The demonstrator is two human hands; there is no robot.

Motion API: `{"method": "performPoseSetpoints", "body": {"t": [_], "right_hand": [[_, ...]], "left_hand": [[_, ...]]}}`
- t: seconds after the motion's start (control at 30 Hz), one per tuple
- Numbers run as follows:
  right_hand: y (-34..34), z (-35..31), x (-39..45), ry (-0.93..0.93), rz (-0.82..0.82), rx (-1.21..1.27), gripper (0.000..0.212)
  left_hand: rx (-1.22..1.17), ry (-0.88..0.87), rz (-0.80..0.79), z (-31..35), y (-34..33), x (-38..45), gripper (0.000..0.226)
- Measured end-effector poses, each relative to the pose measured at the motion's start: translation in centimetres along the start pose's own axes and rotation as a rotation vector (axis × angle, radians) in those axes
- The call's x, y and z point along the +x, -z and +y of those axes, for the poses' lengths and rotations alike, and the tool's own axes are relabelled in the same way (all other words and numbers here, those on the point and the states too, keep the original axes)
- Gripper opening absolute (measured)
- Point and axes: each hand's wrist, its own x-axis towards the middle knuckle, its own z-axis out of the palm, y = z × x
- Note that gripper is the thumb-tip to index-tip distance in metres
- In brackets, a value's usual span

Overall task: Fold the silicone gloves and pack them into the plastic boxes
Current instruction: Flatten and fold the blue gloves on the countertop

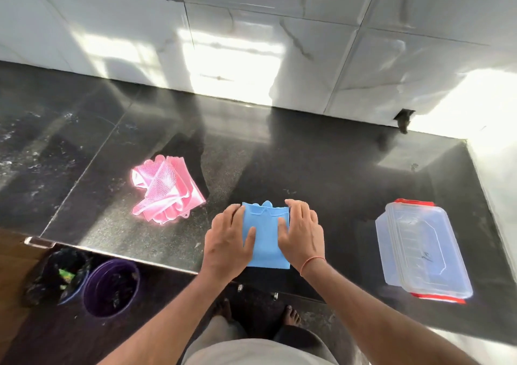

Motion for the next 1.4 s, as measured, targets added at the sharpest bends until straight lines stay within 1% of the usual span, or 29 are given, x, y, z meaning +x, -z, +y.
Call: {"method": "performPoseSetpoints", "body": {"t": [0.07, 0.1, 0.17, 0.2, 0.27, 0.33, 0.53, 0.83, 0.97, 1.03, 1.1, 1.13, 1.17, 1.27, 1.4], "right_hand": [[-0.7, -0.4, -1.5, 0.161, 0.070, -0.127, 0.057], [-1.3, -0.6, -2.2, 0.253, 0.057, -0.184, 0.062], [-2.7, -0.6, -3.2, 0.388, -0.035, -0.273, 0.065], [-3.3, -0.5, -3.4, 0.409, -0.088, -0.298, 0.065], [-4.1, 0.1, -3.4, 0.383, -0.169, -0.312, 0.066], [-4.4, 0.7, -3.3, 0.348, -0.195, -0.317, 0.067], [-5.3, 1.8, -3.1, 0.372, -0.164, -0.313, 0.070], [-5.9, 2.1, -3.2, 0.369, -0.138, -0.303, 0.071], [-4.9, 1.3, -3.5, 0.340, -0.176, -0.327, 0.068], [-4.2, 1.0, -3.8, 0.293, -0.167, -0.268, 0.066], [-3.3, 0.8, -4.6, 0.190, -0.105, -0.135, 0.066], [-2.7, 0.8, -5.1, 0.133, -0.047, -0.073, 0.065], [-2.2, 0.8, -5.7, 0.079, 0.034, -0.017, 0.062], [-0.7, 1.6, -8.1, -0.133, 0.361, 0.167, 0.048], [1.5, 3.2, -10.9, -0.470, 0.638, 0.419, 0.028]], "left_hand": [[0.110, -0.095, -0.003, 0.0, -0.9, -0.3, 0.072], [0.146, -0.129, -0.008, 0.0, -1.4, -0.4, 0.074], [0.200, -0.194, -0.019, -0.2, -2.3, -0.6, 0.076], [0.227, -0.230, -0.029, -0.4, -2.7, -0.6, 0.077], [0.255, -0.281, -0.041, -0.9, -3.5, -0.5, 0.078], [0.236, -0.279, -0.039, -1.4, -4.0, -0.4, 0.077], [0.158, -0.239, -0.065, -2.4, -5.4, -0.2, 0.071], [0.181, -0.262, -0.113, -2.6, -5.4, 0.2, 0.077], [0.223, -0.285, -0.187, -2.2, -4.2, 0.4, 0.081], [0.207, -0.298, -0.232, -1.8, -3.3, 0.9, 0.081], [0.181, -0.347, -0.247, -0.7, -2.2, 1.6, 0.078], [0.165, -0.393, -0.242, -0.1, -1.7, 2.1, 0.074], [0.141, -0.439, -0.236, 0.6, -1.3, 2.7, 0.070], [0.041, -0.566, -0.259, 4.0, -0.6, 4.9, 0.059], [-0.039, -0.704, -0.322, 9.5, -1.1, 7.6, 0.058]]}}
